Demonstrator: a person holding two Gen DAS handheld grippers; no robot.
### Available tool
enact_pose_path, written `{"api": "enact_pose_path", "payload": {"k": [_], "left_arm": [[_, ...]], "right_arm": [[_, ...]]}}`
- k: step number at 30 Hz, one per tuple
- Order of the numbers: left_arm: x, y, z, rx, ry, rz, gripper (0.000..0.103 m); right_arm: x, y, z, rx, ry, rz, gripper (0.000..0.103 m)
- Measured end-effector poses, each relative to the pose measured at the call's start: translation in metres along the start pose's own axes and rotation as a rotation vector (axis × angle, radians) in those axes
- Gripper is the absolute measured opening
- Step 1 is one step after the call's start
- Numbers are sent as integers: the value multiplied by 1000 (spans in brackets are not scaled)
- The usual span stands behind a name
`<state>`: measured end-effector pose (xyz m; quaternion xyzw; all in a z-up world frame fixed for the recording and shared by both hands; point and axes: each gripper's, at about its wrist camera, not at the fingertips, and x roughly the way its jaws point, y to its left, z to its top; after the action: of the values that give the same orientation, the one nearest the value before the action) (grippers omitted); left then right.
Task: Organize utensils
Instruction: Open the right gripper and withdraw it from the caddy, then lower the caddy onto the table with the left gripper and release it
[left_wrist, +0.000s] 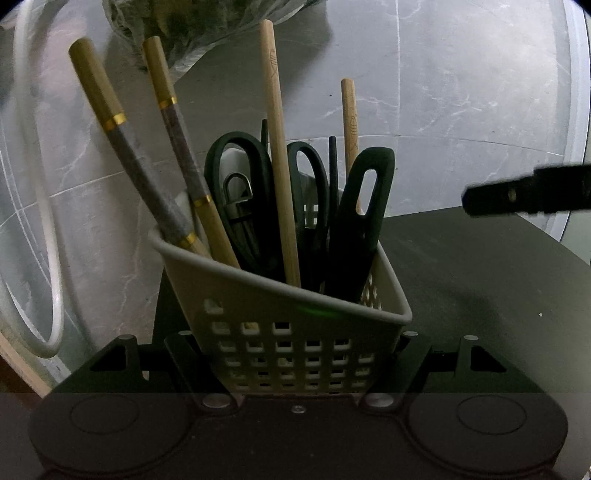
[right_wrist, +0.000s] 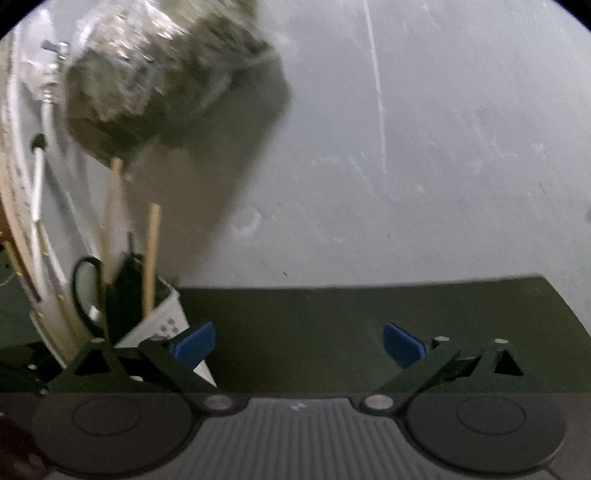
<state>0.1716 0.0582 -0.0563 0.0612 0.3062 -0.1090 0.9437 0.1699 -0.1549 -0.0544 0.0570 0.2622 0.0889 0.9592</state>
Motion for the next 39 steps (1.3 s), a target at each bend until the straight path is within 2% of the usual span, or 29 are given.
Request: {"api": "enact_pose_path", "payload": {"k": [8, 16, 25, 30, 39], "left_arm": [[1, -10, 0, -10, 7, 29, 77], [3, -20, 1, -30, 15, 68, 79], [4, -35, 1, -71, 15, 127, 81], [-1, -40, -3, -105, -13, 163, 85], [-10, -49, -9, -152, -25, 190, 86]], "right_arm": [[13, -18, -13, 37, 130, -51, 102], [21, -29, -19, 45, 197, -58, 103], [15, -39, -20, 20, 212, -34, 103], [11, -46, -24, 2, 203, -18, 103], [2, -50, -26, -15, 190, 4, 103]]}}
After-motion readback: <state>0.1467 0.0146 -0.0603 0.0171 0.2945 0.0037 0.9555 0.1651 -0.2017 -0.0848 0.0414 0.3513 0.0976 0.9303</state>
